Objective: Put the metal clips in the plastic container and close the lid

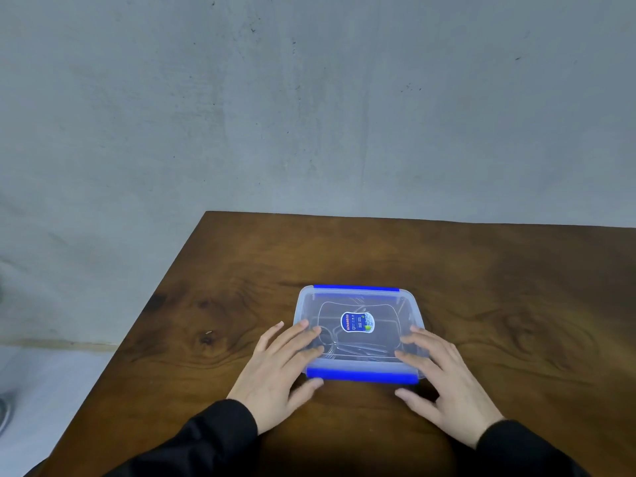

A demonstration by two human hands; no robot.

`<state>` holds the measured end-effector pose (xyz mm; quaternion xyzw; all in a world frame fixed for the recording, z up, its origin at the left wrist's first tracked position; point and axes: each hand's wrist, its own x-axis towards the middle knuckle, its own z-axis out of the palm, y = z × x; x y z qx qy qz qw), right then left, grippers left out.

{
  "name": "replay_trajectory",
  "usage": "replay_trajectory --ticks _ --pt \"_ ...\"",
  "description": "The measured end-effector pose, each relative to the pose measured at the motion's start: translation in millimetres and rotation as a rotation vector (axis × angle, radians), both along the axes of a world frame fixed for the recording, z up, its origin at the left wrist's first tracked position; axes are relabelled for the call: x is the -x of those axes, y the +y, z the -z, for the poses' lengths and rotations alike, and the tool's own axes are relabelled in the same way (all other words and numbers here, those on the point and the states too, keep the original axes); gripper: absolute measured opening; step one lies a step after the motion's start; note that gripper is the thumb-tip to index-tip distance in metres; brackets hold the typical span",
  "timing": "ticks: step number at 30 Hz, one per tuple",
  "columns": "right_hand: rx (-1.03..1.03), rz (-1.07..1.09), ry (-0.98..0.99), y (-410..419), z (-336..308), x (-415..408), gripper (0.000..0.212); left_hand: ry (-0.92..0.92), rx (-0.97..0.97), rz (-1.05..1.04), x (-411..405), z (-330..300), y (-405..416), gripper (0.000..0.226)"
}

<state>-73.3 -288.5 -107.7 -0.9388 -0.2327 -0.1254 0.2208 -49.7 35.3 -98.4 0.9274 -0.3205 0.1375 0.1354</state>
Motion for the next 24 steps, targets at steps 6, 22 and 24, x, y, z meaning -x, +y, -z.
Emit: replay_trajectory --ticks 6,22,24 --pt "-0.152 0.100 0.050 11.9 2.5 0.9 0.049 0.109 0.198 -0.039 2.5 2.7 -4.4 0.044" --pt "-0.178 0.115 0.029 18.5 2.2 3.1 0.050 0.168 0.283 -0.093 3.3 -1.9 -12.1 0.053" --pt "-0.229 0.103 0.081 18.9 -1.4 9.0 0.045 0.188 0.307 -0.069 8.9 -7.3 -8.3 0.050"
